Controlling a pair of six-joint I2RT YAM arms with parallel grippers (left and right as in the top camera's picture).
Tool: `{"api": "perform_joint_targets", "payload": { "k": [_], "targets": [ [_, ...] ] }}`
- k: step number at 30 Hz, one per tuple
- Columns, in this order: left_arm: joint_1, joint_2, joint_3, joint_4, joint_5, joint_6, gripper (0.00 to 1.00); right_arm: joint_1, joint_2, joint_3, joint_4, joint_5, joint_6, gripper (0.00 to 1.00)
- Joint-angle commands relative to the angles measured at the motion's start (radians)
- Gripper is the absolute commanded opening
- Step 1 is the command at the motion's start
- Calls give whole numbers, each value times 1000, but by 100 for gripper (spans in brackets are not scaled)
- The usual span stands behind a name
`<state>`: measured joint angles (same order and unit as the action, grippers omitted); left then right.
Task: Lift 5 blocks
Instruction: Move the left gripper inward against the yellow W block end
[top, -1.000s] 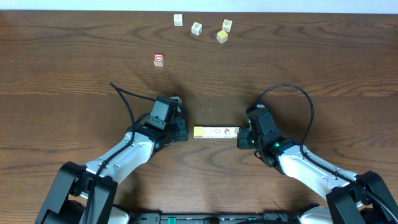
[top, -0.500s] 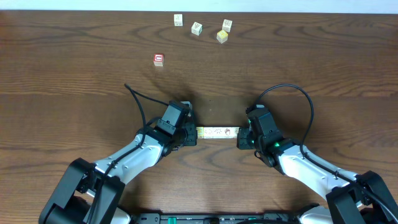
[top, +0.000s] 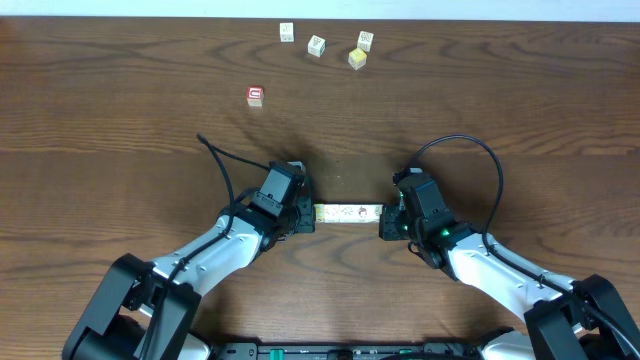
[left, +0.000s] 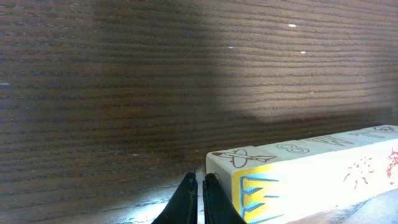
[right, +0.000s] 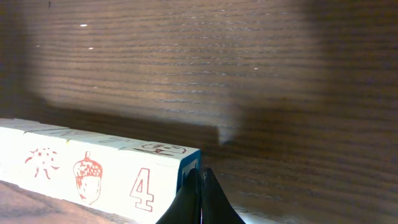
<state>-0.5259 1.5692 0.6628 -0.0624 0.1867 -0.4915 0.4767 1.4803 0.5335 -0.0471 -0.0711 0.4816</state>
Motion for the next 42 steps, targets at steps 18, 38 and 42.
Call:
{"api": "perform_joint_targets", "payload": {
  "k": [18,38,42],
  "targets": [
    [-3,13,-7,-30,-121,4,7,10,6,2,-24,43,-35,1],
    [-4,29,-7,7,-13,47,7,10,6,2,-19,-18,-34,1],
    [-4,67,-7,9,45,66,7,10,6,2,-19,-25,-35,1]
  ]
}}
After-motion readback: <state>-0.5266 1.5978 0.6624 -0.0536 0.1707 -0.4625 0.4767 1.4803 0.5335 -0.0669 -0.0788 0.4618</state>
